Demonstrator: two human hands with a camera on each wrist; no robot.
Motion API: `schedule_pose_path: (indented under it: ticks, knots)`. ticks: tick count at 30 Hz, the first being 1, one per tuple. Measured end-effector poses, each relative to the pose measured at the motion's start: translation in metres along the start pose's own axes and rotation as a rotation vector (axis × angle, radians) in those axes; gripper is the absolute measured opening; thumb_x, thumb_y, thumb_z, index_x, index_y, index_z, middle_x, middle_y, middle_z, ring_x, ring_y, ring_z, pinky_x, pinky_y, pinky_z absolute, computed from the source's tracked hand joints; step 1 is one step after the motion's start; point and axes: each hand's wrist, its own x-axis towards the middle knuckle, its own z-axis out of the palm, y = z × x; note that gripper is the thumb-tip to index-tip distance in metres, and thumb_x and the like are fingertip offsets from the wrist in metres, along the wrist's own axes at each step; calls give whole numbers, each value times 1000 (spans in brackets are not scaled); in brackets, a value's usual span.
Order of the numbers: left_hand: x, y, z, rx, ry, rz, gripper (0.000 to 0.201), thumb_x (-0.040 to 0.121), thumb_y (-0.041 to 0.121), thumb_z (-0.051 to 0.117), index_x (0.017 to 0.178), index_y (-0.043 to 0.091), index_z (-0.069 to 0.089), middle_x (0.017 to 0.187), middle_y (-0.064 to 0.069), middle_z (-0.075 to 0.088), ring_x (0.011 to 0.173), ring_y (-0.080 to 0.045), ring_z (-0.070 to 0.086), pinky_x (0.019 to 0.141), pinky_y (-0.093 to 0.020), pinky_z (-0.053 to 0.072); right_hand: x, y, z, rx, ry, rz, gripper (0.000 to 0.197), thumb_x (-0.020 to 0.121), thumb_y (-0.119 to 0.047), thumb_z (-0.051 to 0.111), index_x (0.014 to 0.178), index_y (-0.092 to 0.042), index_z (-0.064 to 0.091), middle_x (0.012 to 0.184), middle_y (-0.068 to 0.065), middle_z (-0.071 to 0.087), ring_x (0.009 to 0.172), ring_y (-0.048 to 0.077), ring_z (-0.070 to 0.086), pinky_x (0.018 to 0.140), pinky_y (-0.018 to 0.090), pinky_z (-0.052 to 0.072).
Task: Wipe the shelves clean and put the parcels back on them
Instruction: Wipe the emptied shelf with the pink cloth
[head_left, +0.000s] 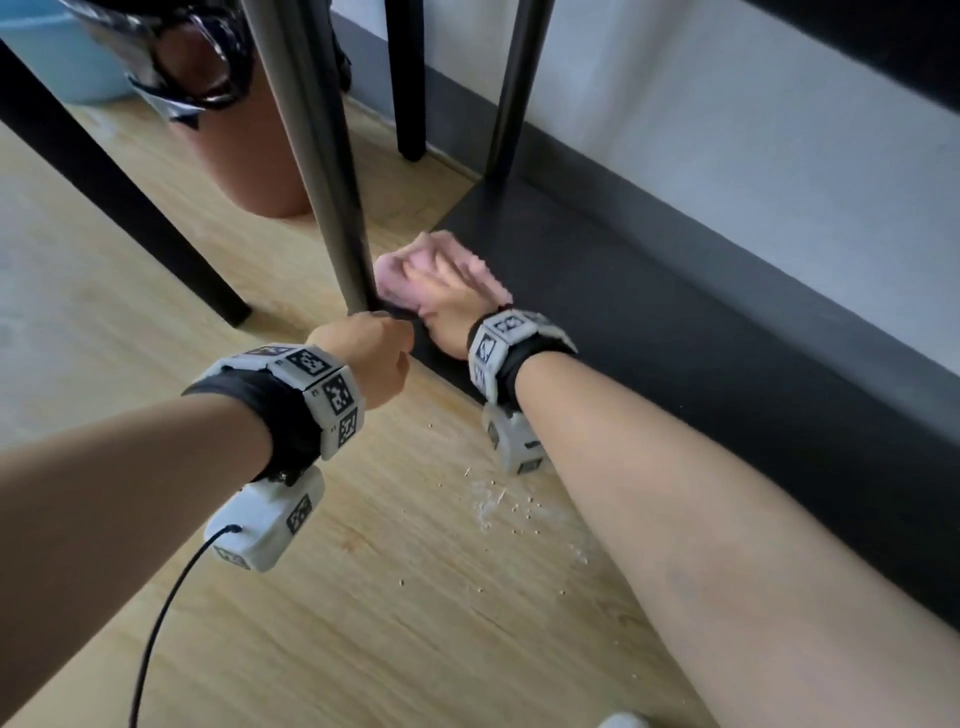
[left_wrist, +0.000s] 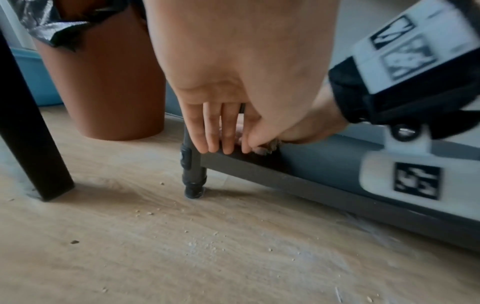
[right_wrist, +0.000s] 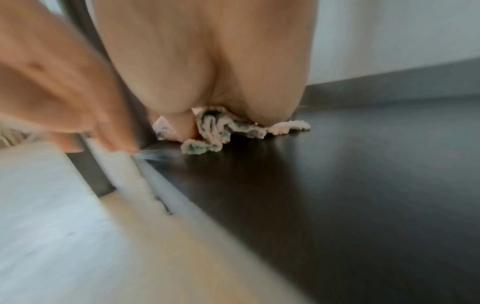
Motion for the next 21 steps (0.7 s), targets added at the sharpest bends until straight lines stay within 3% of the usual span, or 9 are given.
schedule_pose_path:
  ticks: [3, 5, 7, 10, 11, 14, 17, 19, 21]
  knots:
    - [-8, -1, -3, 47, -11, 5, 26, 94, 20, 43, 112, 15, 61, 111, -9, 63, 97, -28, 61, 77, -34, 50, -33, -6, 2, 137, -94, -10, 59, 92, -32, 21, 150, -37, 17, 161, -3, 3, 148, 22, -1, 121, 43, 5]
    - [-13, -1, -5, 59, -10, 23, 25, 94, 20, 43, 112, 13, 59, 109, -12, 63, 95, -30, 61, 74, -33, 48, -63, 18, -13, 117, -14, 52, 57, 84, -27, 30, 140, -40, 34, 152, -5, 24, 143, 20, 17, 115, 41, 21]
    - [-16, -3, -7, 66, -2, 33, 25, 95, 20, 41, 112, 12, 58, 108, -13, 62, 93, -32, 61, 70, -31, 45, -76, 41, -22, 78, 117, 237, 68, 58, -15, 18, 116, -44, 38, 129, -12, 33, 132, 15, 26, 101, 42, 37]
    - [-15, -5, -8, 69, -5, 20, 26, 95, 21, 40, 113, 14, 58, 109, -13, 62, 92, -30, 61, 70, -33, 46, -84, 17, -3, -23, 171, 329, 101, 33, -22, -6, 125, -38, 33, 133, -6, 30, 138, 19, 16, 103, 46, 38]
    - [-14, -6, -8, 62, -1, 13, 26, 95, 20, 41, 113, 15, 59, 110, -12, 62, 94, -30, 61, 72, -34, 47, -80, 2, 5, -39, 168, 323, 101, 39, -17, -4, 132, -37, 30, 140, -3, 27, 141, 20, 12, 109, 47, 32]
    - [-15, -12, -6, 57, 13, -1, 27, 94, 19, 43, 114, 17, 60, 113, -10, 62, 97, -29, 61, 77, -35, 50, -50, -37, 6, 3, 66, 276, 64, 88, -17, 27, 148, -35, 15, 157, 2, 7, 146, 27, 2, 118, 49, 15]
    - [-13, -22, -4, 93, 23, 23, 26, 94, 22, 43, 114, 19, 60, 113, -8, 62, 94, -27, 62, 76, -35, 53, 4, -28, 6, 50, -110, 257, 67, 81, -37, 27, 146, -42, 15, 156, 0, 5, 146, 30, -2, 115, 53, 10]
    - [-13, -27, -5, 100, 15, 30, 23, 95, 23, 43, 110, 17, 59, 108, -8, 63, 89, -27, 62, 75, -37, 55, 27, -6, 6, 27, -87, 293, 78, 67, -36, 17, 145, -37, 19, 155, 4, 10, 146, 35, 1, 112, 60, 10]
    - [-12, -27, -6, 84, 19, 37, 22, 95, 23, 42, 108, 15, 58, 105, -9, 63, 89, -27, 62, 75, -39, 55, 25, 16, -1, -53, -70, 355, 75, 74, -34, 21, 148, -27, 23, 157, 11, 10, 145, 38, 3, 112, 61, 12]
